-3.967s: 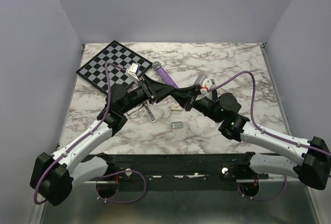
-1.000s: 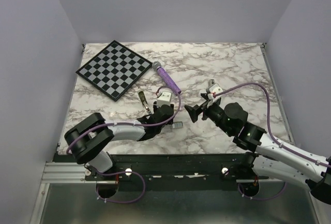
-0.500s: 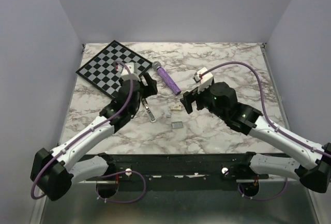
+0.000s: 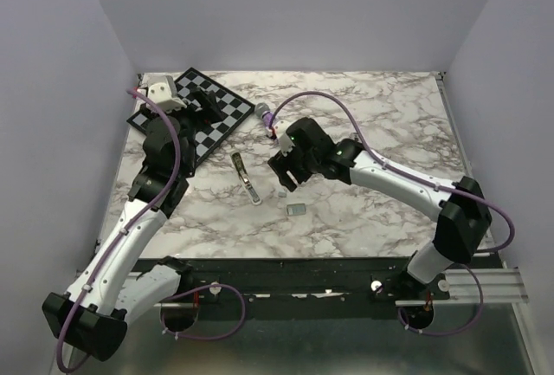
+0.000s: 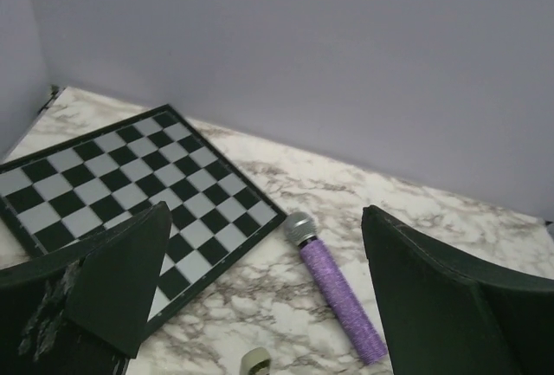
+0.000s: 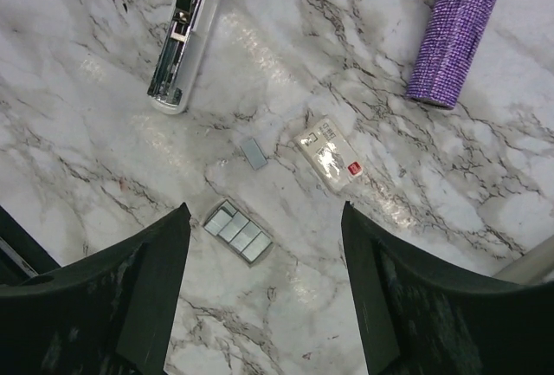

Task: Load the staples into the stapler

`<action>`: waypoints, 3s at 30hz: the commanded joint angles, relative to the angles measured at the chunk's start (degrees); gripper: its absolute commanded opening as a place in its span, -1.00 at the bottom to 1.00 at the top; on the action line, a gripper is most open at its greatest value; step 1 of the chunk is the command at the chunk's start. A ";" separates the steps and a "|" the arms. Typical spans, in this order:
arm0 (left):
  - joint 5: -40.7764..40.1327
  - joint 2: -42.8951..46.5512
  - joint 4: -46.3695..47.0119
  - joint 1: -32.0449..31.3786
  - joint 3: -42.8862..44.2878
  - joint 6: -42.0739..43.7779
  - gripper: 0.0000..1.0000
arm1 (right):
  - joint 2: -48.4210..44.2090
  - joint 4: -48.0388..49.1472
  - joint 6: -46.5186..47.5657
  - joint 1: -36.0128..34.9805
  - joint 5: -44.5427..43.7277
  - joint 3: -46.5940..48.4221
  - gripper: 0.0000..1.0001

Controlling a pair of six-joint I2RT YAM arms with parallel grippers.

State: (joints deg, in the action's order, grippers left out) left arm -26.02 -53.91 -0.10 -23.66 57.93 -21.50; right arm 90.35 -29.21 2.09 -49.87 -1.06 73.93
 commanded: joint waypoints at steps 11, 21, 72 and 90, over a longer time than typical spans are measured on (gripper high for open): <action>-2.37 3.28 7.84 6.08 -9.95 5.50 0.97 | 20.74 -11.47 12.24 0.21 6.33 15.27 0.18; -0.53 4.25 8.27 6.17 -10.47 4.71 0.97 | 27.33 -15.43 14.35 0.03 9.23 20.28 -0.09; -2.37 7.24 11.00 6.08 -12.58 8.05 0.97 | 39.12 -24.76 14.27 -2.08 2.55 31.55 -0.58; -2.37 7.85 11.08 6.17 -12.84 7.61 0.98 | 25.93 -7.09 -7.97 -3.92 -2.55 26.44 -0.56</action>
State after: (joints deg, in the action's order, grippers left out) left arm -27.44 -46.94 9.78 -17.74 45.93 -14.35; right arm 118.21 -42.09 0.80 -52.18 -1.34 100.73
